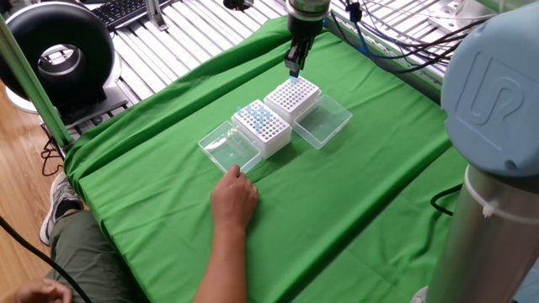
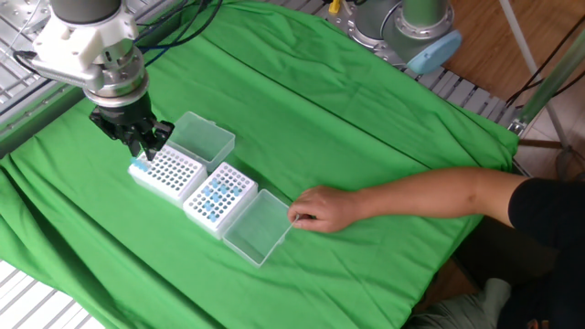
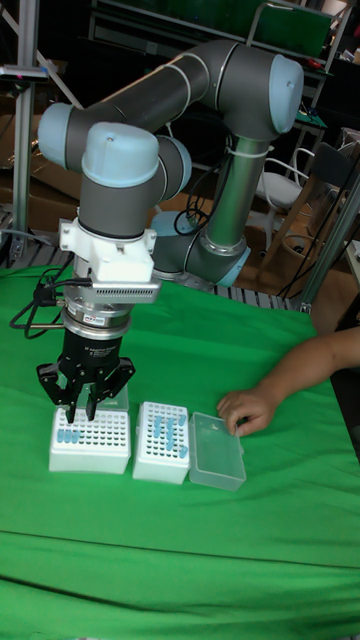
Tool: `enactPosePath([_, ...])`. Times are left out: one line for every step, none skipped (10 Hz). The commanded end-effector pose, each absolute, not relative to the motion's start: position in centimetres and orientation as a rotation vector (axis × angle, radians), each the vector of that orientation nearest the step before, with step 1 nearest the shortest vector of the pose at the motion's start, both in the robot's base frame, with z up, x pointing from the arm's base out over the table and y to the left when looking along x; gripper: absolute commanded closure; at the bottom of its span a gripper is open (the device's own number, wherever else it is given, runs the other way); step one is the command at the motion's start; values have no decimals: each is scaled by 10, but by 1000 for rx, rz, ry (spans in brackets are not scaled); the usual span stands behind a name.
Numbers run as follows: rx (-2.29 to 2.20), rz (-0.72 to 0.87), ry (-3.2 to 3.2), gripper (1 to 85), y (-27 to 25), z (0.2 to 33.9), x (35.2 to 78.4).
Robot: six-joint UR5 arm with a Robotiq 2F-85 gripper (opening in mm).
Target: Insert a medium pipette tip into the holder for medium pipette tips
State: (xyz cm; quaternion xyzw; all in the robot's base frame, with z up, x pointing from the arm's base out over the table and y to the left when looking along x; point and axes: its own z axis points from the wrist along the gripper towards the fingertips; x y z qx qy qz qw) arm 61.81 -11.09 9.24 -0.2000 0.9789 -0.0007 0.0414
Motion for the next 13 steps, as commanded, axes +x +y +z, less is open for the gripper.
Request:
enactPosePath([-566,37,3024,527,-102,95,611])
enactPosePath([-515,42,3045,537,-93,97,607])
enactPosePath([-426,103,3070,543,-71,100,602])
enactPosePath([-366,122,3086,543,-54,101,600])
enactPosePath([-310,117,3098,543,-39,100,597])
enactPosePath([-254,109,3107,550,-24,98,594])
enactPosePath([-195,86,3115,557,-7,95,590])
enactPosePath([-138,74,3135,567,5,95,585])
enactPosePath([-77,75,3158,573,17,96,578])
enactPosePath([-36,80,3163,580,28,96,574])
enactPosePath([-4,77,3159,583,35,93,571])
enactPosePath([37,91,3164,583,41,92,568])
enactPosePath([73,90,3171,580,44,92,564])
